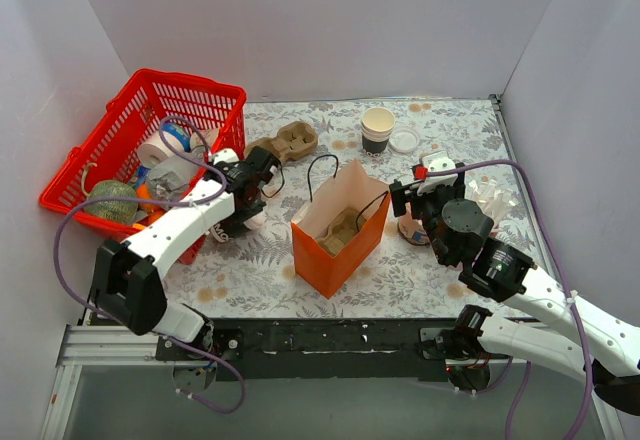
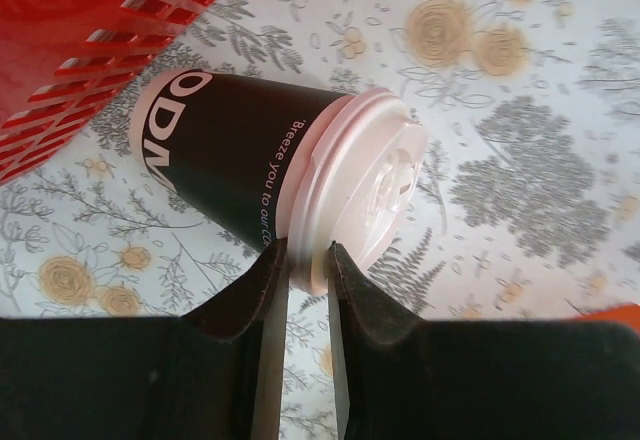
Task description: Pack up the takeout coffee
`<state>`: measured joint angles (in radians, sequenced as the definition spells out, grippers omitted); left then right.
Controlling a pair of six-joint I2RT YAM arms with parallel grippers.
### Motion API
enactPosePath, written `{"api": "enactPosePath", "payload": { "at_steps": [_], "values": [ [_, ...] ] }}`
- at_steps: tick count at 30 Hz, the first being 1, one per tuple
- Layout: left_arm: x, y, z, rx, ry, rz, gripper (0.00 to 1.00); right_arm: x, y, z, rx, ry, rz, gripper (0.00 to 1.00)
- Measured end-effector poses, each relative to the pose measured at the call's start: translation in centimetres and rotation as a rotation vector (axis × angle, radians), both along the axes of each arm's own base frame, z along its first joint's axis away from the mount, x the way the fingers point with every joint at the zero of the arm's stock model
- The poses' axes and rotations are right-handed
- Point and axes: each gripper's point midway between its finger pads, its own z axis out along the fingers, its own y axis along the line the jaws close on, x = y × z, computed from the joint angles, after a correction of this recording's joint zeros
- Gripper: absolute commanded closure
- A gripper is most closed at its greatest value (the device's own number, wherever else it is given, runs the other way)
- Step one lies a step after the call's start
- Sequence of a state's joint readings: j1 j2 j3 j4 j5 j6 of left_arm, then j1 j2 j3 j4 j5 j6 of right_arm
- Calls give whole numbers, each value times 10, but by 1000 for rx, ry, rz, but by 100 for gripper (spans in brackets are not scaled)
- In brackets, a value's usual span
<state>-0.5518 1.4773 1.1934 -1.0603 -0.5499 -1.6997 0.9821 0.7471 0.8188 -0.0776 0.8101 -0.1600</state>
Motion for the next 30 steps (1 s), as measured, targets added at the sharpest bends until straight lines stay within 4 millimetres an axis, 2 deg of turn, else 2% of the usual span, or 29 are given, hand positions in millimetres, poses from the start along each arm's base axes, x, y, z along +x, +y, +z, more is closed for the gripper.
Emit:
{"api": "enactPosePath", "payload": {
  "at_steps": [11,15,21,24,26,28,30],
  "values": [
    [-3,-12,85,-225,-274,-69,100,0,0,0,0,0,0,12],
    [-6,-13,131,-318,-427,-94,100,0,0,1,2,-1,0,13],
    [-13,-10,245,-479,-778,-153,100,-1,-2,4,16,-4,0,13],
    [-20,-16,299,-561,-915,-225,100,-3,-3,6,26,6,-2,13],
    [-28,-30,334,-638,-988,-322,100,-3,-4,10,36,12,-7,13],
    [-35,-48,357,-708,-1026,-431,100,-4,-6,13,42,18,-14,13],
    [-46,-80,378,-819,-1036,-609,100,-5,-9,16,46,24,-25,14]
  ]
}}
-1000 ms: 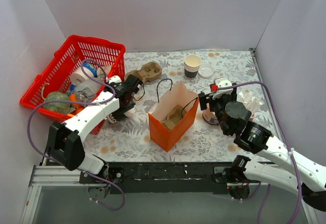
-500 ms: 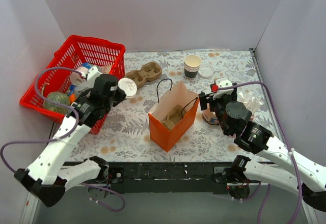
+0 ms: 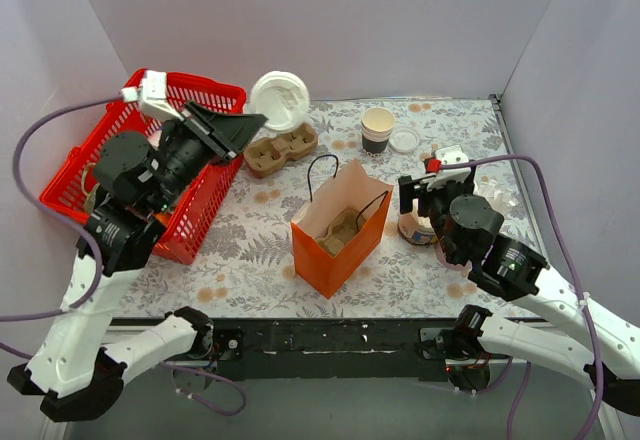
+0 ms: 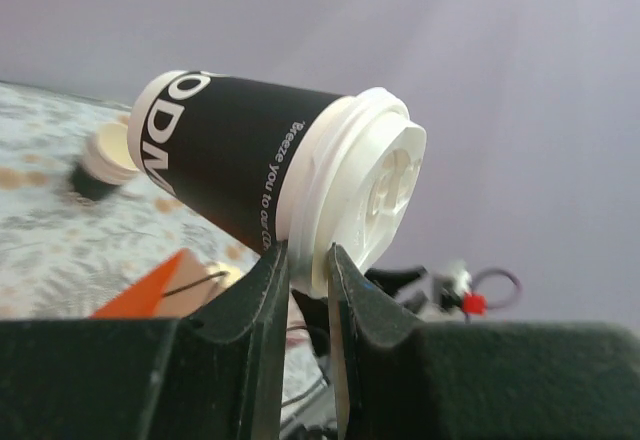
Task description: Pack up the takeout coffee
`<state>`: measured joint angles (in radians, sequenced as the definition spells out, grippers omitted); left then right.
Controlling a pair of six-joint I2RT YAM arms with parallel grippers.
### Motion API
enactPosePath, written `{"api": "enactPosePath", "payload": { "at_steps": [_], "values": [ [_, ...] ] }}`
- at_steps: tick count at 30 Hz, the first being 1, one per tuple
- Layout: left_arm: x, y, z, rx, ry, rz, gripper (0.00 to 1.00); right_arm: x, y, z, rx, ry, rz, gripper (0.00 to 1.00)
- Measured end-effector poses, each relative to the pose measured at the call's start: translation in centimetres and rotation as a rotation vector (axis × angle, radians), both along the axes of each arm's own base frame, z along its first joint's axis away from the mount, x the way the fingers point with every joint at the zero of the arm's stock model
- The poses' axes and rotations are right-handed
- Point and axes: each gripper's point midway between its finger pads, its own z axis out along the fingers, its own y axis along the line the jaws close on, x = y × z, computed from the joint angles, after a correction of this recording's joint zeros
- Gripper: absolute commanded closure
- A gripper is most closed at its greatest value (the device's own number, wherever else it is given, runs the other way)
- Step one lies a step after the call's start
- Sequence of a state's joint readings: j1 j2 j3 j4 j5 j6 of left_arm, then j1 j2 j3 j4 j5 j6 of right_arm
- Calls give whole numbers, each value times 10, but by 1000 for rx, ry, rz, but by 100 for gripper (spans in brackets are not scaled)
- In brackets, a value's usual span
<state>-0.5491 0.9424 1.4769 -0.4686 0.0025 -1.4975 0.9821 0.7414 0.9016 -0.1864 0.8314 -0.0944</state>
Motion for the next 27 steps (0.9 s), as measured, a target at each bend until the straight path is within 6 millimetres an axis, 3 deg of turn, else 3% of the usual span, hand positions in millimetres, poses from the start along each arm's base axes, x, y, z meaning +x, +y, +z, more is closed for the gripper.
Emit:
{"api": "enactPosePath", "payload": {
  "at_steps": [1,5,9,12,19,27],
  "values": [
    [-1,-5,2,-2,-8,-29,100,0,-1,0,3,3,-3,14],
    [-12,-70,0,-6,-12,-396,100,-2,-9,-4,-10,30,-37,14],
    [-7,-108,-45,25,124,-606,100,-3,-20,-9,-15,55,-97,15],
    [-13,-116,-73,38,221,-688,100,-4,-26,-11,-14,65,-128,14],
    [-29,-113,-92,81,331,-739,100,-5,-32,-13,-29,72,-156,15],
    [-17,-113,-126,159,482,-691,100,-4,-33,-14,-38,73,-161,15]
  ]
}}
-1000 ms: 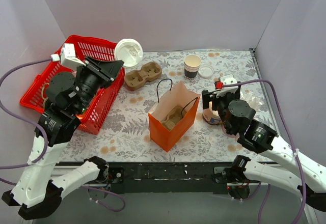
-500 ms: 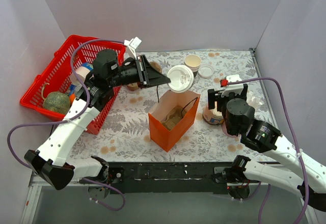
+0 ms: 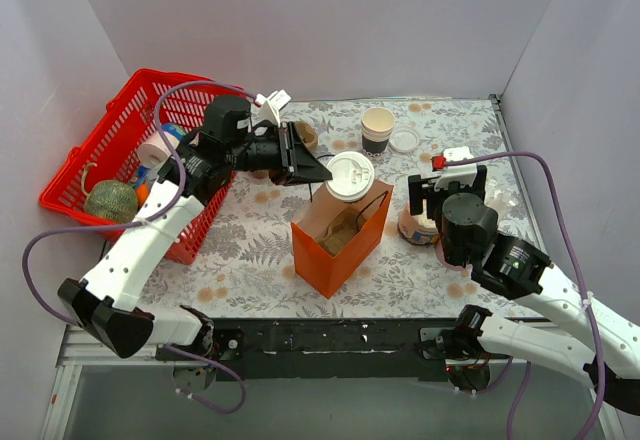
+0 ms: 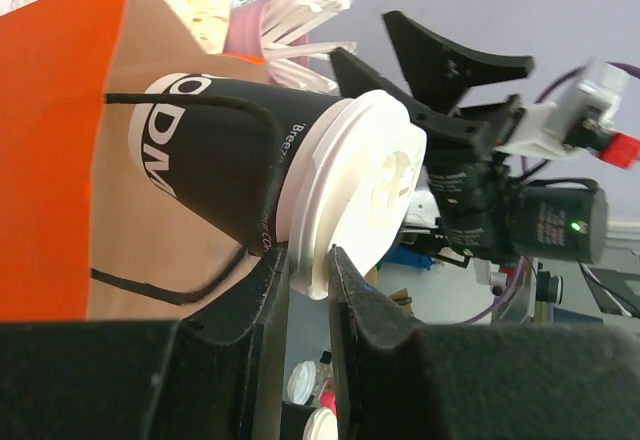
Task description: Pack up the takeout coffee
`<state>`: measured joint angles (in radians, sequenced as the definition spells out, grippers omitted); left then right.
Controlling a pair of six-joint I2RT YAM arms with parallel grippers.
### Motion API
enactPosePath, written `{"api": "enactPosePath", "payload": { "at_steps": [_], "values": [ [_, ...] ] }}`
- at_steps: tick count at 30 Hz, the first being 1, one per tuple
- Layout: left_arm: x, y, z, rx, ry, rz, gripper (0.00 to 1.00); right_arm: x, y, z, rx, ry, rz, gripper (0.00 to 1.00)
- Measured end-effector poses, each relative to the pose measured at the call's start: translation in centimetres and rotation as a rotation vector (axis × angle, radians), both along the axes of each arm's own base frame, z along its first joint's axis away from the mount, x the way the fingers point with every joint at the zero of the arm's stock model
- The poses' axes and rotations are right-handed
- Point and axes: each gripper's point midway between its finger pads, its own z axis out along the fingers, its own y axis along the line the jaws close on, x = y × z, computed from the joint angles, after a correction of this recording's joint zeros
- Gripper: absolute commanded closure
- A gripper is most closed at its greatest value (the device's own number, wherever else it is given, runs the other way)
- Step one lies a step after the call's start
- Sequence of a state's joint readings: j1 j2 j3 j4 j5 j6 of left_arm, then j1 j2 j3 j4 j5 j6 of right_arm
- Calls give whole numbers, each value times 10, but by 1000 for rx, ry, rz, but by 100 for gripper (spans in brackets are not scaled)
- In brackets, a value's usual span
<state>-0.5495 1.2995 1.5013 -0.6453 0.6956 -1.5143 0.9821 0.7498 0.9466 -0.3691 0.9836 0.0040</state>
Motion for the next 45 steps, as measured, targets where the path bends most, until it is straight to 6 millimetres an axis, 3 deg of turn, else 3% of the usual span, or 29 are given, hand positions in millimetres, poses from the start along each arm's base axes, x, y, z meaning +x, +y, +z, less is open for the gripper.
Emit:
{"api": "enactPosePath", "payload": {
  "at_steps": [8,22,31,39,45],
  "values": [
    [13,-2,-39,100,102,26,100,1,0,-1,-15,1,-1,15],
    [24,-8,-68,163,163,33,100,1,-3,1,-42,-4,-7,14],
    [23,-15,-78,188,166,13,100,1,-5,3,-49,-14,-10,14],
    [18,-25,-103,288,167,1,100,1,-7,4,-51,-22,-23,14],
    [15,-28,-105,309,150,-5,100,1,-8,4,-50,-25,-25,14]
  ]
}}
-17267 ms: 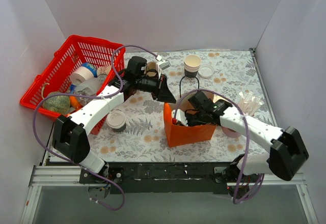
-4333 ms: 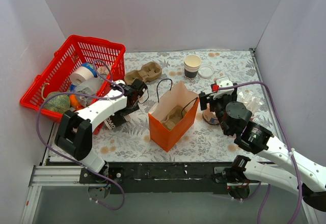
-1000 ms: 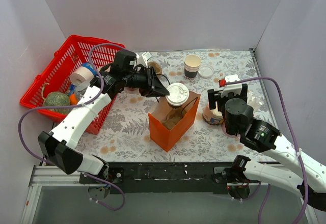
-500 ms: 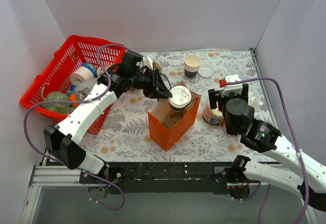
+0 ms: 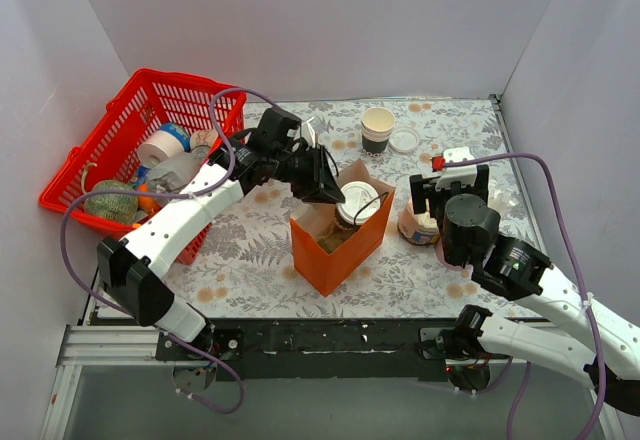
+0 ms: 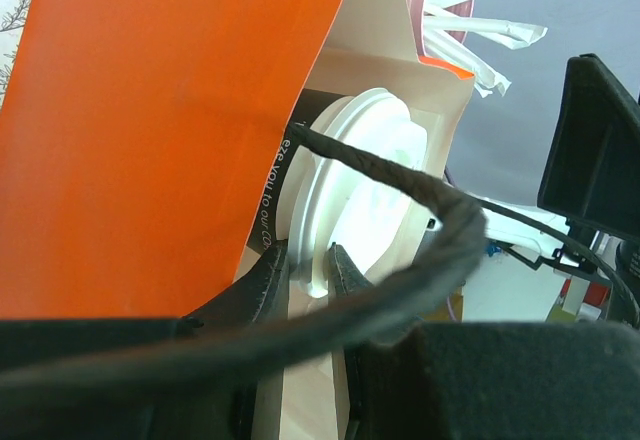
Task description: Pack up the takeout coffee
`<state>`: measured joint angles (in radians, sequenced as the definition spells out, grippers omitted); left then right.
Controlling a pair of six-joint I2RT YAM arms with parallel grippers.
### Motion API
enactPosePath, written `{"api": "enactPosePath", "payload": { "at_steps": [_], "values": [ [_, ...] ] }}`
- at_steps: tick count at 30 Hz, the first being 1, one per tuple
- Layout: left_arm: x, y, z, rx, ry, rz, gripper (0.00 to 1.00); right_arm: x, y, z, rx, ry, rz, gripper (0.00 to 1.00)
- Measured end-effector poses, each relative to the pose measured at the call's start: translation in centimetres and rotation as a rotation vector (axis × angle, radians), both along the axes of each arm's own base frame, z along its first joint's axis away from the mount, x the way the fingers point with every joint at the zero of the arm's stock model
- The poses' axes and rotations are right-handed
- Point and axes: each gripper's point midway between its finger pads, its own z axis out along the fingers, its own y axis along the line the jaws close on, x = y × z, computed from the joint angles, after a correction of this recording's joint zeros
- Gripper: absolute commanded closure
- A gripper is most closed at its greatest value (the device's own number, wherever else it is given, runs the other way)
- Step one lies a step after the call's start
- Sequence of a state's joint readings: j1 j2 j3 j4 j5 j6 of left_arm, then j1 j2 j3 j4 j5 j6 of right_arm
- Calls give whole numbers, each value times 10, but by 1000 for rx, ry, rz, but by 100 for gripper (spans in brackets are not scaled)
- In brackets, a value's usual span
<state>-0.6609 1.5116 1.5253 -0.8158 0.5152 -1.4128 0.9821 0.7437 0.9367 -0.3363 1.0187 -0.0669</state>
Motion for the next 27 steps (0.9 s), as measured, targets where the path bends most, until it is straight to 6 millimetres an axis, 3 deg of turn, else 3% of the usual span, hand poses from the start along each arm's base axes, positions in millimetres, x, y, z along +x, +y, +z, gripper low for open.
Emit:
{"api": "enactPosePath", "payload": {
  "at_steps": [10,27],
  "values": [
    [9,-6,-6,-4,-2,25,100,0,-1,0,0,-3,0,14],
    [15,-8,-43,38,48,111,100,1,-1,-2,-8,-7,-4,14]
  ]
}}
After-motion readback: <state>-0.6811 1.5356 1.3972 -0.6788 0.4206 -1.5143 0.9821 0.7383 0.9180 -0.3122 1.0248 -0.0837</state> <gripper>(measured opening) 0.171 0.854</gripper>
